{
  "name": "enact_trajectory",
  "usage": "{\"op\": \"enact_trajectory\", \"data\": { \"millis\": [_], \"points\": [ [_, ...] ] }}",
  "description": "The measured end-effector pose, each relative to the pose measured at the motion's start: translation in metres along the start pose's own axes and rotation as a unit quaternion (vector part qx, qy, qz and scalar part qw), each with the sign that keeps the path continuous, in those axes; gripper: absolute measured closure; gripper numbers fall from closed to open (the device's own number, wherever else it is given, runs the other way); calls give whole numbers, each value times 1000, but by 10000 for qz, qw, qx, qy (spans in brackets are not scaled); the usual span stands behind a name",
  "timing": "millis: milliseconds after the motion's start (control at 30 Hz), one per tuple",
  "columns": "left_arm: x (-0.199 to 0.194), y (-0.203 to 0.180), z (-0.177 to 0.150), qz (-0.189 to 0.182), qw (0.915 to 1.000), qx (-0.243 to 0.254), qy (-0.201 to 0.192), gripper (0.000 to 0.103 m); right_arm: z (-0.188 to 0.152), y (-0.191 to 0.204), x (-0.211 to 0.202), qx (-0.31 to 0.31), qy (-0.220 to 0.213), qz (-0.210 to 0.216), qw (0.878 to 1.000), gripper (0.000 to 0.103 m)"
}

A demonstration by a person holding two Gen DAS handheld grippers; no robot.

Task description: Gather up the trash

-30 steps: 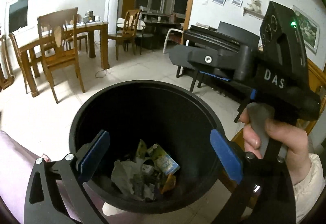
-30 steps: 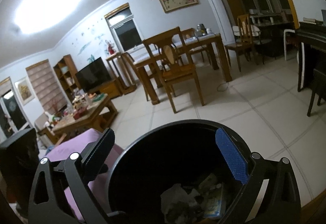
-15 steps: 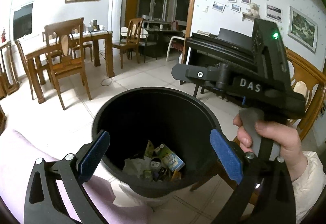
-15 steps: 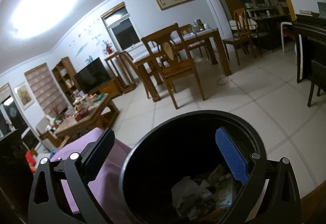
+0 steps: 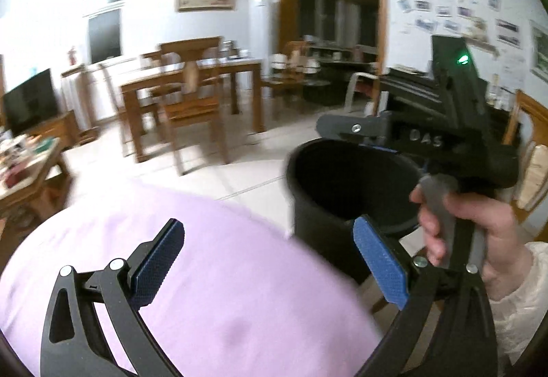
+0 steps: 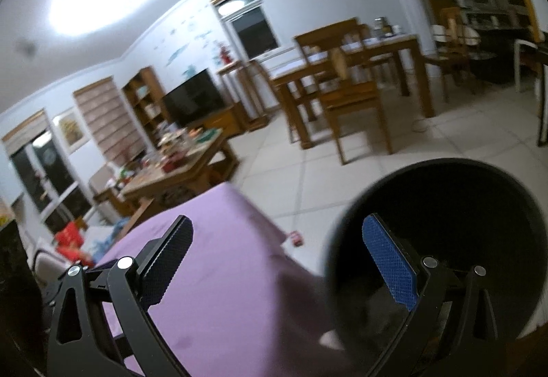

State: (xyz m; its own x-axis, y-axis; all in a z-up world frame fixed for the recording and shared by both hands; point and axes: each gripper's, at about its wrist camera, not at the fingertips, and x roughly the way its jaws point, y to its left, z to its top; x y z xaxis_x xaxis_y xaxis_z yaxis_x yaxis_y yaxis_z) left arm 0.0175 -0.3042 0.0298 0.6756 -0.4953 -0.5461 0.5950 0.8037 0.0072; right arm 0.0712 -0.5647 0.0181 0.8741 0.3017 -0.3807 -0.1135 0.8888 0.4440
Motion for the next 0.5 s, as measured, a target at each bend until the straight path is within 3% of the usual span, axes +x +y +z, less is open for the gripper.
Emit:
{"op": "enact_trajectory", "data": {
  "millis": [200, 500],
  "points": [
    [-31, 59, -25, 742, 9959, -527, 7, 5, -17, 80, 37, -394, 403, 518, 9971, 5],
    [-68, 134, -55, 1815, 9781, -1014, -53, 5, -51, 185, 77, -937, 906, 1100, 9853, 5]
  ]
}}
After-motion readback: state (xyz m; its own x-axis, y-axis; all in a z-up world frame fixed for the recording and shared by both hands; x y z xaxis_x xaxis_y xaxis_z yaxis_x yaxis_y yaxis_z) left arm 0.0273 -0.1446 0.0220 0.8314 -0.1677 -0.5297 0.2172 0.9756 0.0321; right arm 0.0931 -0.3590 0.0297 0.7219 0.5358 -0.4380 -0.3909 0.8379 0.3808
